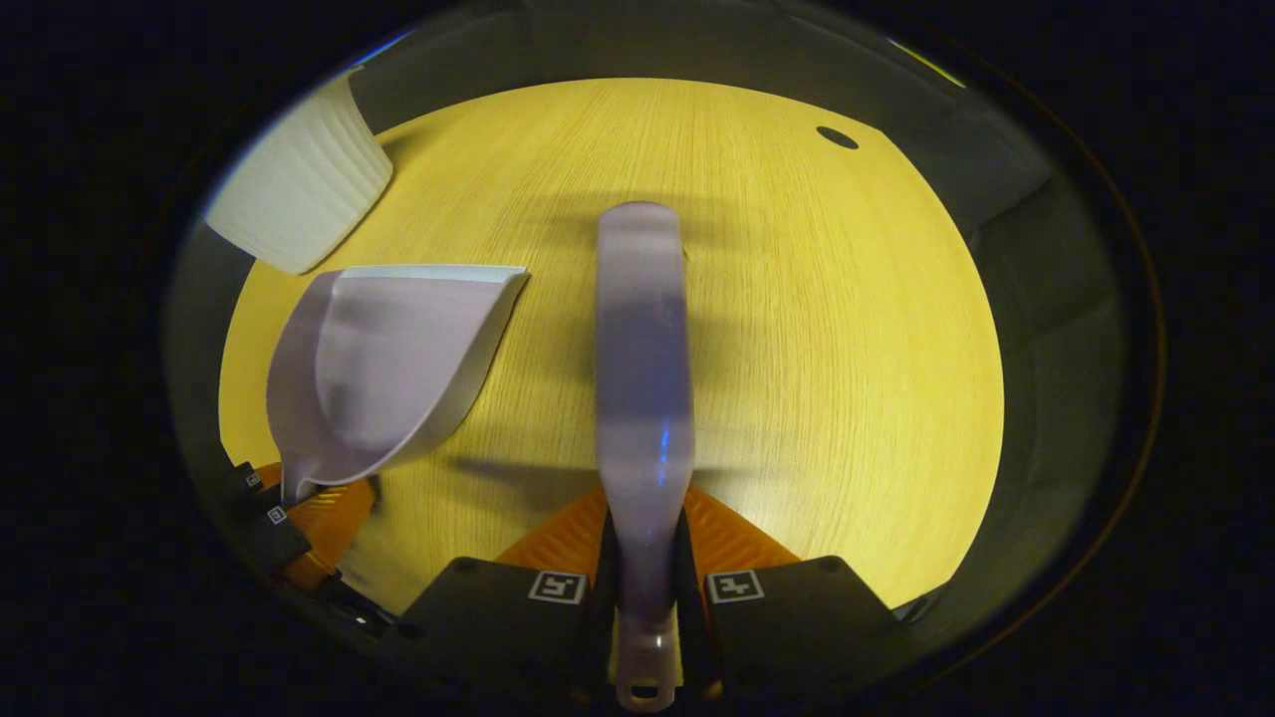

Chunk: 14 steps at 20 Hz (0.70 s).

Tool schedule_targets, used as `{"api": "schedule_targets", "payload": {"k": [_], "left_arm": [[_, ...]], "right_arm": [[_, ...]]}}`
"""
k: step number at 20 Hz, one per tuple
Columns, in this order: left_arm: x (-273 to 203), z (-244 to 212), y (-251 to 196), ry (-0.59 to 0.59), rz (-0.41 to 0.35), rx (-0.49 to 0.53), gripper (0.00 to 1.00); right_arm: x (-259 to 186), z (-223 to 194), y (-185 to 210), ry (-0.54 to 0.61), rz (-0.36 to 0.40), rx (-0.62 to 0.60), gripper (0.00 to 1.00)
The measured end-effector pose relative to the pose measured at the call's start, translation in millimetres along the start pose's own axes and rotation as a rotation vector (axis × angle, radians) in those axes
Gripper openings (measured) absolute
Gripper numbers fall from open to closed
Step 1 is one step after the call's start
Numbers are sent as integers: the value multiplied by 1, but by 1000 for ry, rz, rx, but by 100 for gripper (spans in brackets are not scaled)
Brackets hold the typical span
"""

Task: Pick up the small broom and dustpan from the desktop, sweep the trash into the dustpan with the broom, and then empty the trash into the garbage bin.

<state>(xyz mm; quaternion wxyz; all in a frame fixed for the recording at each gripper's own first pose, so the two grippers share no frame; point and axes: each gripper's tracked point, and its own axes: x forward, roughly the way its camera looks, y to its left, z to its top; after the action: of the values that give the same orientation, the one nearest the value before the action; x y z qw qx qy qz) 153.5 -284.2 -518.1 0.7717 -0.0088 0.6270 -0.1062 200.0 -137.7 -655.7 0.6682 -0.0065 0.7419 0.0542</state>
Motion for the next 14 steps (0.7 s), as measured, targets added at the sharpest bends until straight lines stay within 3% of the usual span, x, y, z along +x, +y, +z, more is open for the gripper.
{"api": "schedule_targets", "payload": {"k": [1, 3, 5, 8, 9, 10, 12, 14], "left_arm": [[0, 2, 0, -8, 0, 3, 30], [2, 0, 0, 13, -2, 12, 31], [-1, 2, -1, 18, -1, 28, 32], [-16, 5, -8, -25, -29, 32, 56], [-27, 6, -6, -53, -27, 33, 58], [-40, 7, -3, -82, -15, 30, 66], [-74, 15, 9, -171, 24, 1, 67], [-120, 38, 15, -340, 23, -29, 67]], "right_arm": [[1, -1, 0, 13, 1, -4, 36], [4, 3, 2, 2, 7, -1, 36], [0, 1, 10, 19, 39, 12, 43], [-11, 1, 10, -3, 53, 18, 93], [-19, 0, 8, -21, 55, 21, 97], [-30, -2, 5, -42, 54, 28, 96], [-60, -3, 0, -110, 70, 59, 92], [-99, 0, -4, -189, 89, 84, 97]]}}
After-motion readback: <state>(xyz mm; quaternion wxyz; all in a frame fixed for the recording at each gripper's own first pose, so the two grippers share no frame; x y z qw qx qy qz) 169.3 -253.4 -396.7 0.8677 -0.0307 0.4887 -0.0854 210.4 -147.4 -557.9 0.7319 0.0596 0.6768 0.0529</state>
